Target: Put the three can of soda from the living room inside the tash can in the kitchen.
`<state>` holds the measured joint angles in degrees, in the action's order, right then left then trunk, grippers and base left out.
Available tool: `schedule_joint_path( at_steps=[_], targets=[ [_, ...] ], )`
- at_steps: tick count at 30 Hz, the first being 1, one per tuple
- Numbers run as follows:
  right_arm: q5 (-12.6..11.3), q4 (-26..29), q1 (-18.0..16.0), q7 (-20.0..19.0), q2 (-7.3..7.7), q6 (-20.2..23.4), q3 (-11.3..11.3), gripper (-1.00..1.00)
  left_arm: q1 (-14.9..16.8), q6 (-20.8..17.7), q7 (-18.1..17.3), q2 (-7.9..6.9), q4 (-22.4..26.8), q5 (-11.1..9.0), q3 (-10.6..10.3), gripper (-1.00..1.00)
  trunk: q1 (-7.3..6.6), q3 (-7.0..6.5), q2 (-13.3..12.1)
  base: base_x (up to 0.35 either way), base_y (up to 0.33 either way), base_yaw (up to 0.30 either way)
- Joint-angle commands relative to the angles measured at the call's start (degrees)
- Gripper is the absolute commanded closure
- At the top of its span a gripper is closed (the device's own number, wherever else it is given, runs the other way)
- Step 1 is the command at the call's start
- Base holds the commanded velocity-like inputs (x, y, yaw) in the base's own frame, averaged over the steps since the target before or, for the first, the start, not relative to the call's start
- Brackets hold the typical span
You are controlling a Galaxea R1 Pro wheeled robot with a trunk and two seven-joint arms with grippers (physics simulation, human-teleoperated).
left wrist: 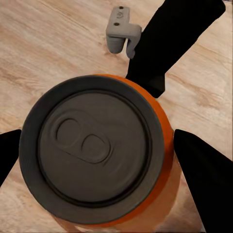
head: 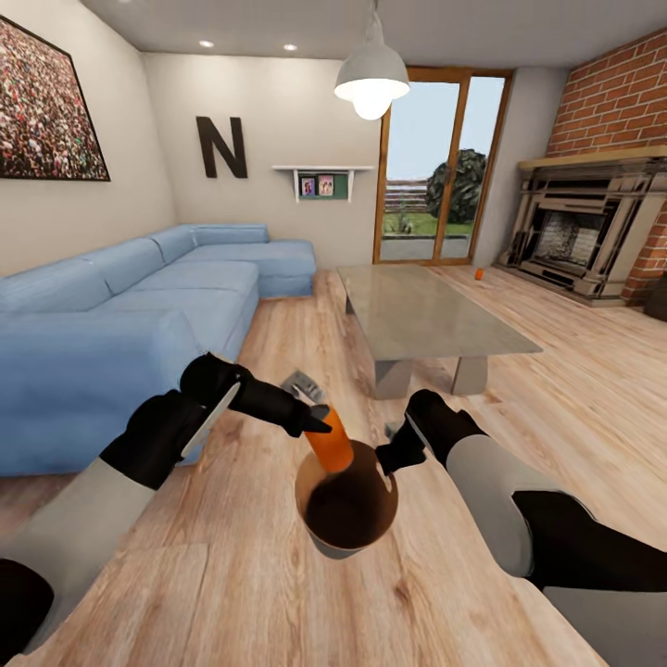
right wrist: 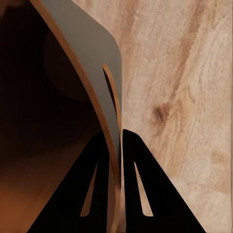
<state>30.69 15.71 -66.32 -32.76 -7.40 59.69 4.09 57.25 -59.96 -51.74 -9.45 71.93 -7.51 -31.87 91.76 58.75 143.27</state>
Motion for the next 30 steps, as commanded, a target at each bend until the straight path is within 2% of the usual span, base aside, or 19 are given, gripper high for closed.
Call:
schedule_joint_path(
  at_steps=[1, 4, 7, 10, 13, 17, 19, 22, 30],
  targets=[
    [-1.33, 0.05, -0.05, -0.39, -0.11, 0.31, 0.41, 1.00, -0.04, -0.04, 0.68, 0.36, -0.49, -0.11, -0.24, 1.00, -0.01, -0.01, 0.01, 0.000, 0.000, 0.000],
    [-1.35, 0.09, -0.10, -0.38, -0.33, 0.31, 0.39, 1.00, -0.05, -0.04, 1.68, 1.38, -2.07, 0.55, -1.03, 1.00, -0.01, -0.01, 0.01, 0.000, 0.000, 0.000],
    [-1.37, 0.10, -0.12, -0.38, -0.62, 0.31, 0.39, 1.00, -0.25, -0.04, 2.60, 1.94, -3.04, 3.63, -3.47, 1.00, -0.01, -0.01, 0.01, 0.000, 0.000, 0.000],
    [-1.36, 0.20, -0.14, -0.38, -0.87, 0.31, 0.39, 1.00, -0.86, 0.81, 2.80, 2.72, -4.65, 4.64, -4.27, 1.00, -0.01, -0.01, 0.01, 0.000, 0.000, 0.000],
    [-1.40, 0.39, -0.19, -0.38, -1.17, 0.31, 0.39, 1.00, -1.30, 1.31, 2.95, 3.28, -6.51, 5.10, -5.21, 1.00, -0.01, -0.01, 0.01, 0.000, 0.000, 0.000],
    [-1.46, 0.50, -0.24, -0.38, -1.59, 0.31, 0.39, 1.00, -1.48, 3.46, 3.20, 3.55, -9.78, 5.40, -8.89, 1.00, -0.01, -0.01, 0.01, 0.000, 0.000, 0.000],
    [-1.52, 0.52, -0.26, -0.38, -1.78, 0.31, 0.39, 1.00, -1.50, 5.01, 3.26, 3.84, -11.76, 5.44, -9.54, 1.00, -0.01, -0.01, 0.01, 0.000, 0.000, 0.000],
    [-1.58, 0.54, -0.25, -0.38, -2.02, 0.31, 0.39, 1.00, -1.52, 8.22, 3.82, 6.43, -17.67, 5.43, -10.10, 1.00, -0.01, -0.01, 0.01, 0.000, 0.000, 0.000],
    [-1.60, 0.55, -0.23, -0.38, -2.08, 0.31, 0.39, 1.00, -1.53, 10.78, 5.53, 7.36, -21.47, 5.56, -10.34, 1.00, -0.01, -0.01, 0.01, 0.000, 0.000, 0.000]
  ],
)
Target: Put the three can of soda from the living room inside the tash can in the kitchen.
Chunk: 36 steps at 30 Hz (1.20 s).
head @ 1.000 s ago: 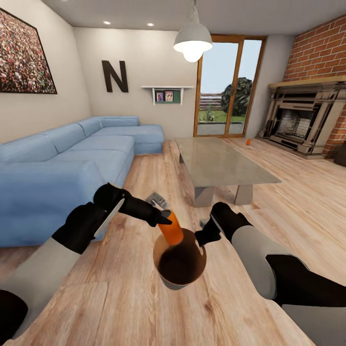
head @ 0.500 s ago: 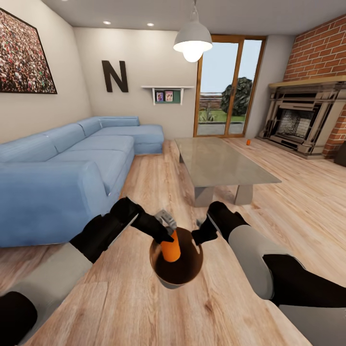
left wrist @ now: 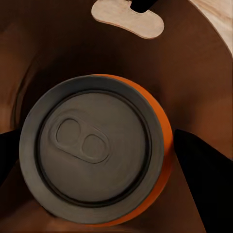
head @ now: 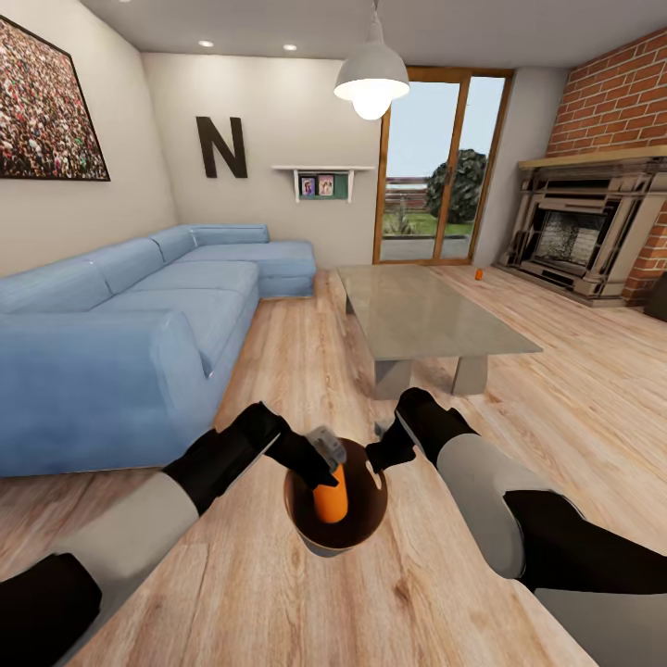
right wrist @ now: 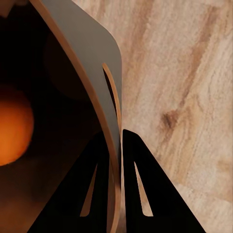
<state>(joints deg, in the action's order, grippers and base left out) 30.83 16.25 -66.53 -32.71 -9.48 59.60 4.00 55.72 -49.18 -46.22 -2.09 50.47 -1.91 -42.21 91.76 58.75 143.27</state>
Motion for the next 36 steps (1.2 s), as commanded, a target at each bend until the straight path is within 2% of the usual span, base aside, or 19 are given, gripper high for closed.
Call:
schedule_joint_path(
  at_steps=[1, 10, 23, 24, 36],
  targets=[
    [-1.74, 0.01, -0.03, -0.42, -0.01, 0.40, 0.49, 1.00, -0.02, 0.11, 0.11, 0.06, -0.43, -0.03, -0.02, 1.00, -0.01, -0.01, 0.01, 0.000, 0.000, 0.000],
    [-1.82, 0.01, -0.06, -0.42, -0.07, 0.40, 0.49, 1.00, -0.03, 0.25, 2.90, 0.61, -2.72, -0.02, -0.99, 1.00, -0.01, -0.01, 0.01, 0.000, 0.000, 0.000],
    [-1.83, 0.01, -0.04, -0.42, -0.10, 0.40, 0.49, 1.00, -0.01, 0.23, 3.34, 0.72, -3.08, -0.02, -1.76, 1.00, -0.01, -0.01, 0.01, 0.000, 0.000, 0.000],
    [-1.83, 0.01, -0.04, -0.42, -0.10, 0.40, 0.49, 1.00, -0.01, 0.26, 3.35, 0.72, -3.09, -0.02, -1.88, -1.00, -0.01, -0.01, 0.01, 0.000, 0.000, 0.000],
    [-1.87, -0.04, -0.01, -0.42, 0.04, 0.40, 0.49, 1.00, 0.00, 0.30, 3.81, 0.62, -3.01, -0.23, -2.21, -1.00, -0.01, -0.01, 0.01, 0.000, 0.000, 0.000]
  ],
)
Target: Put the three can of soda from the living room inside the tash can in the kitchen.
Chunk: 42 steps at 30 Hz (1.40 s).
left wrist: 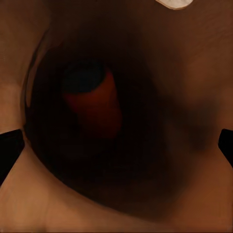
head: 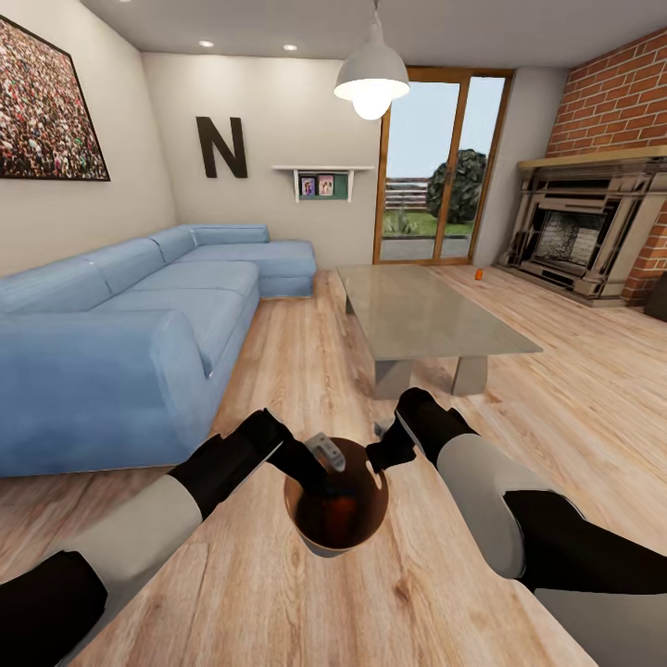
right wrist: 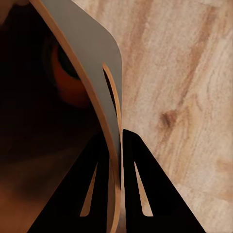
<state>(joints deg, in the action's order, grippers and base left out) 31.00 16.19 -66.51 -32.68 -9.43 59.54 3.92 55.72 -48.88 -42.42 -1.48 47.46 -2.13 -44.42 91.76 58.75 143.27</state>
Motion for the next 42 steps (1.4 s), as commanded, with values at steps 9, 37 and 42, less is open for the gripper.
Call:
schedule_joint_path(
  at_steps=[9, 37, 42],
  targets=[
    [-2.11, -0.04, 0.03, -0.45, 0.57, 0.46, 0.71, 1.00, -0.82, -1.04, 2.18, -1.57, 10.38, -0.61, 0.56, -1.00, -0.01, -0.01, 0.01, 0.000, 0.000, 0.000],
    [-2.46, 2.32, 3.04, -1.18, 9.66, 0.46, 1.35, 1.00, -34.91, 29.91, 16.00, -13.26, 27.28, 0.11, 56.41, -1.00, -0.01, -0.01, 0.01, 0.000, 0.000, 0.000],
    [7.29, 3.60, 4.90, -1.64, 8.06, -0.21, -2.95, 1.00, -36.54, 31.41, 17.60, -11.66, 25.77, 0.09, 55.17, -1.00, 0.01, 0.01, 0.01, 0.000, 0.000, 0.000]
  ],
)
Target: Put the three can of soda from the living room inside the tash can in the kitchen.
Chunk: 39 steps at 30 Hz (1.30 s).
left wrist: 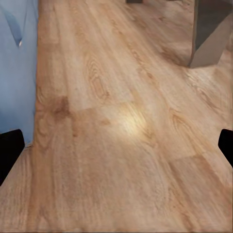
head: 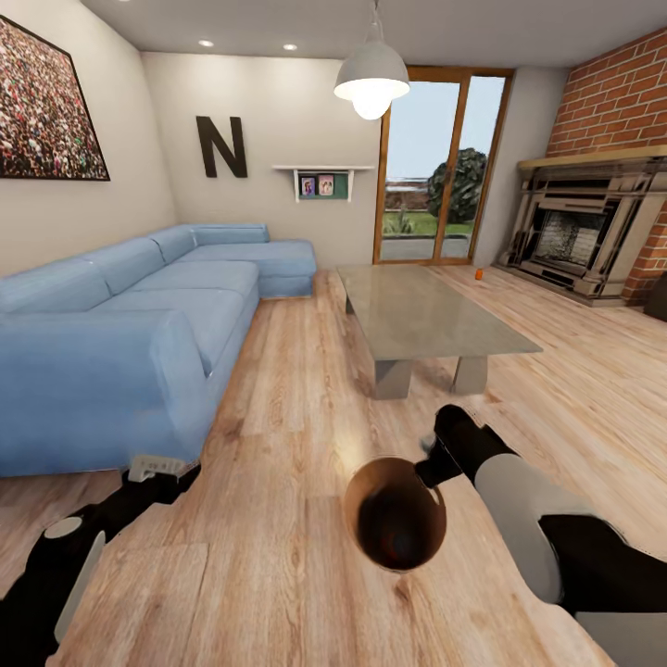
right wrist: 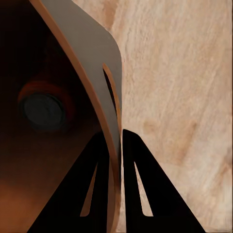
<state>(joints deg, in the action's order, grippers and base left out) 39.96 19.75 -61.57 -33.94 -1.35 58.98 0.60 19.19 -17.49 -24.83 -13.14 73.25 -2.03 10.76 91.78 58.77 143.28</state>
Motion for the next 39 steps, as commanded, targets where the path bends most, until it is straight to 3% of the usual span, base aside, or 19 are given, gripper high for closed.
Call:
schedule_joint_path(
  at_steps=[1, 5, 9, 17, 19, 22, 29, 30, 39],
  targets=[
    [-0.31, 0.34, 0.33, -0.49, -0.33, 0.31, -0.36, 1.00, -0.33, 0.33, 0.33, 0.33, -0.33, -0.01, 0.00, -1.00, -0.01, -0.01, 0.01, 0.000, 0.000, 0.000],
    [3.28, 1.50, 1.82, -0.91, -1.59, 0.53, -2.86, 1.00, -0.59, 1.58, 1.62, 1.62, -1.59, -0.01, 0.00, -1.00, -0.01, -0.01, 0.01, 0.000, 0.000, 0.000],
    [5.15, 2.69, 3.27, -1.34, -2.84, 1.02, -3.19, 1.00, -0.59, 2.84, 2.63, 2.90, -2.84, -0.01, 0.00, -1.00, -0.01, -0.01, 0.01, 0.000, 0.000, 0.000],
    [5.17, 5.15, 4.69, -2.27, -2.93, 1.02, -3.19, 1.00, -0.59, 5.38, 2.63, 3.14, -5.38, -0.01, 0.00, -1.00, -0.01, -0.01, 0.01, 0.000, 0.000, 0.000],
    [5.08, 5.71, 4.08, -2.51, -2.36, 1.02, -2.69, 1.00, -0.78, 5.70, 1.98, 2.83, -6.01, -0.09, 0.07, -1.00, -0.01, -0.01, 0.01, 0.000, 0.000, 0.000],
    [6.88, 6.70, 3.11, -2.82, -2.90, 0.57, -2.02, 1.00, -1.75, 6.42, 1.01, 3.37, -6.98, -0.40, 0.11, -1.00, -0.01, -0.01, 0.01, 0.000, 0.000, 0.000],
    [8.16, 8.93, 0.87, -3.59, -3.18, 0.22, -1.15, 1.00, -4.02, 6.89, -1.23, 3.70, -9.24, -0.58, 0.14, -1.00, -0.01, -0.01, 0.01, 0.000, 0.000, 0.000],
    [-8.50, 9.97, -2.29, -3.94, -3.20, 0.20, -1.17, 1.00, -5.62, 6.91, -2.75, 3.71, -24.03, -0.59, 0.14, -1.00, -0.01, -0.01, 0.01, 0.000, 0.000, 0.000],
    [-8.49, 10.10, -2.37, -3.94, -3.22, 0.25, -1.21, 1.00, -5.73, 6.94, -2.81, 3.74, -24.11, -0.43, 0.14, -1.00, -0.01, -0.01, 0.01, 0.000, 0.000, 0.000]
  ],
)
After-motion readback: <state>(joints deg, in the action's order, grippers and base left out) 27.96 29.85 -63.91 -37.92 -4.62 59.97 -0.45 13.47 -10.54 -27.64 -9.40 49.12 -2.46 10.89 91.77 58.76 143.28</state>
